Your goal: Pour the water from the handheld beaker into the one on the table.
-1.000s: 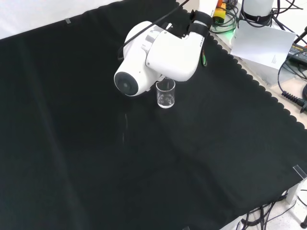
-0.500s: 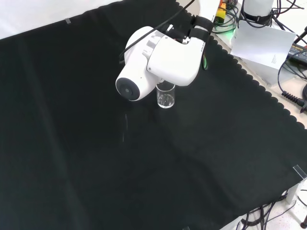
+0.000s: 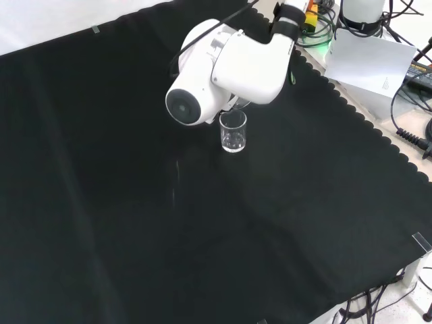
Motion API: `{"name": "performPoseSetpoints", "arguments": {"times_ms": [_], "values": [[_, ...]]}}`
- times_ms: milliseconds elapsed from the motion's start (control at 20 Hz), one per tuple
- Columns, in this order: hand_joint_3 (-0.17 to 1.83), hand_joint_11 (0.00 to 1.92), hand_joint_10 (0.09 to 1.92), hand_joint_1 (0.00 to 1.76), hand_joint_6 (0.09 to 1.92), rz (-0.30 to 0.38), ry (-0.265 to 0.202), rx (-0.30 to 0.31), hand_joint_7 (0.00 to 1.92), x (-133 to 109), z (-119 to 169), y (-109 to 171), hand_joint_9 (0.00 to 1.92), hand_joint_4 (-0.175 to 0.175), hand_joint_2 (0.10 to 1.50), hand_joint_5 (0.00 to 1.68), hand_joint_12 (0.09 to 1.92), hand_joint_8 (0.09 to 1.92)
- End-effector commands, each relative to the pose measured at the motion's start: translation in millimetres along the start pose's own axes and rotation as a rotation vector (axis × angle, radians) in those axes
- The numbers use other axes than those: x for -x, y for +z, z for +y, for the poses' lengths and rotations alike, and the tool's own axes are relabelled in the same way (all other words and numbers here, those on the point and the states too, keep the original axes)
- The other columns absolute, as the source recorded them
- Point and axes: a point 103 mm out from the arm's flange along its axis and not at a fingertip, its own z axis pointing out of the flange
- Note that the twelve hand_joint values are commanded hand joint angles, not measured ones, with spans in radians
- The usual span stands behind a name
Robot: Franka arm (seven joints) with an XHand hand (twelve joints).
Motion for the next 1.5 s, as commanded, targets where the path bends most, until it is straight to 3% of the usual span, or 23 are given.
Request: {"name": "performPoseSetpoints", "arguments": {"times_ms": [50,650,900,1350,1500], "values": [[0.72,1.49,0.09,1.44,0.27,0.032,-0.032,0.155,1.42,11,-2,9,1.68,-0.175,0.53,1.47,0.54,0.39],[0.72,1.48,0.09,1.44,0.27,0.087,-0.065,0.272,1.42,30,2,24,1.68,-0.175,0.53,1.48,0.54,0.38],[0.72,1.48,0.09,1.45,0.27,0.145,-0.090,0.385,1.43,43,-2,35,1.68,-0.175,0.53,1.48,0.54,0.38],[0.71,1.49,0.09,1.44,0.26,0.261,-0.115,0.524,1.40,70,-8,51,1.69,-0.175,0.54,1.47,0.53,0.41],[0.90,1.50,0.09,1.46,0.48,0.287,-0.122,0.561,1.46,75,-9,54,1.76,-0.175,0.43,1.35,0.53,0.47]]}}
